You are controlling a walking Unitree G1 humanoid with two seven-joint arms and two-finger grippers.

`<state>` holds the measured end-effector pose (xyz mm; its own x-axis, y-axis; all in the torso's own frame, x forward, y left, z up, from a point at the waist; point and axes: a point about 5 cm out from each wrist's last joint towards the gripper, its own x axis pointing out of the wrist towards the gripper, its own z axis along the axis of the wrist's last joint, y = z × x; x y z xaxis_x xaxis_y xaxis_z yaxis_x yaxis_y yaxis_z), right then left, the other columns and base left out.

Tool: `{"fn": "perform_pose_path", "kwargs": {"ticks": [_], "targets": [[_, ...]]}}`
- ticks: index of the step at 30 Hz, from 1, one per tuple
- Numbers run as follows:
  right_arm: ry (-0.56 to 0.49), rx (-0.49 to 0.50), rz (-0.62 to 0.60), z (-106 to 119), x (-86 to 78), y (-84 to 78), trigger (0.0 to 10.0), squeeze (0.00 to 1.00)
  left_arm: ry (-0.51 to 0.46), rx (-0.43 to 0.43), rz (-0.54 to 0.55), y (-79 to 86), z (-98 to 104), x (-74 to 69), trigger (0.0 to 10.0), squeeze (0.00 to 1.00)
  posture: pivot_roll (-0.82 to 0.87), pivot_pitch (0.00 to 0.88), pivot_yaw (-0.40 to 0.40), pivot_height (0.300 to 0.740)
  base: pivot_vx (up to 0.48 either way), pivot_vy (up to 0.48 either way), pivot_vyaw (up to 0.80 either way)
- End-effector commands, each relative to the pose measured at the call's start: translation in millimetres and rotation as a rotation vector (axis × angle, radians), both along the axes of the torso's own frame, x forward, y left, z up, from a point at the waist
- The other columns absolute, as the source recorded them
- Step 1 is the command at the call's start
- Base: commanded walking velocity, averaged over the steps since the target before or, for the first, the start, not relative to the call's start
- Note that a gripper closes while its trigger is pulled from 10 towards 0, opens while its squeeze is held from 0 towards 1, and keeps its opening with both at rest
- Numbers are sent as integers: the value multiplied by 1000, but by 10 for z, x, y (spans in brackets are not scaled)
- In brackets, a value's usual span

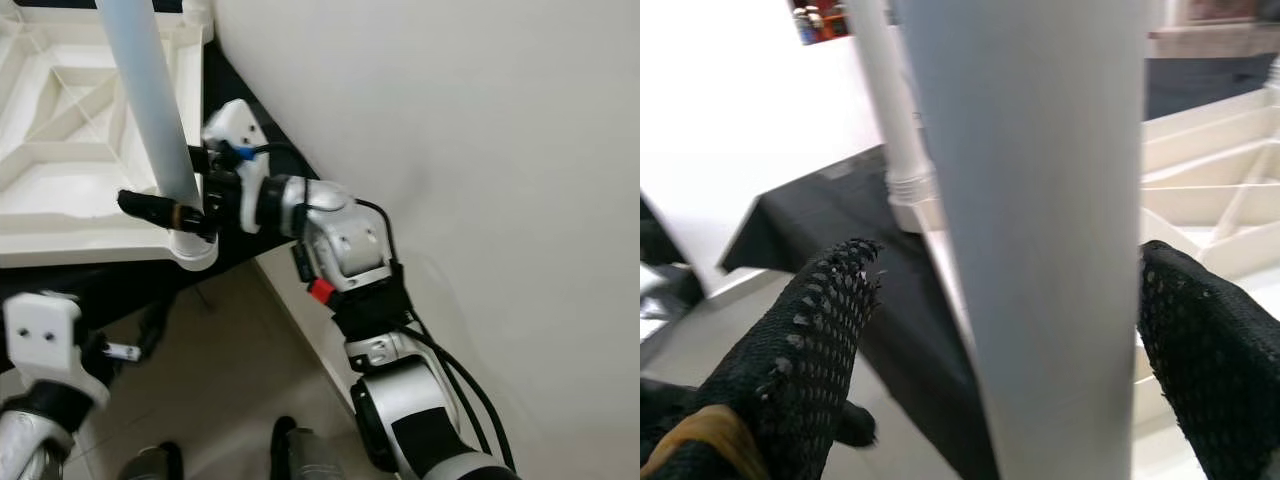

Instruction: Building children table

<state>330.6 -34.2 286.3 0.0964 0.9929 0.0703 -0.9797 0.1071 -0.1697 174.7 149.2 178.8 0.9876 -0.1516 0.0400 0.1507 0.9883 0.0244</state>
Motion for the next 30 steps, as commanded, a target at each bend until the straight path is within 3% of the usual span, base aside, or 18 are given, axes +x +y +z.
{"fn": "perform_pose_path", "kwargs": {"ticks": [1,7,8,10,11,23,26,29,30], "targets": [[-29,-6,55,50,2,8,10000,0,47,5,-11,-24,-78,-24,10000,0,107,306,-155,740,0,0,0],[-65,15,100,202,92,-26,10000,0,38,11,-7,-14,-58,-30,10000,0,116,304,-155,740,0,0,0],[-70,21,102,235,109,-21,8118,0,37,14,-6,-10,-57,-31,10000,0,117,303,-154,740,0,0,0],[-74,23,110,255,118,-20,8118,0,38,15,-6,-7,-57,-32,10000,0,118,302,-154,740,0,0,0],[-78,26,117,276,122,-16,0,0,37,16,-6,-6,-57,-34,10000,0,118,299,-153,740,0,0,0],[-93,12,141,300,129,-67,0,0,33,23,-11,-12,-54,-48,10000,0,109,283,-144,740,0,0,0],[1,27,7,66,125,-117,0,0,28,19,-3,5,-48,-61,10000,0,110,283,-138,740,0,0,0],[39,30,-27,-20,103,-125,0,0,27,16,-2,9,-49,-67,10000,0,117,283,-139,740,0,0,0],[119,-21,-200,-352,60,-70,0,0,26,18,0,16,-44,-73,10000,0,132,289,-147,740,0,0,0]]}}
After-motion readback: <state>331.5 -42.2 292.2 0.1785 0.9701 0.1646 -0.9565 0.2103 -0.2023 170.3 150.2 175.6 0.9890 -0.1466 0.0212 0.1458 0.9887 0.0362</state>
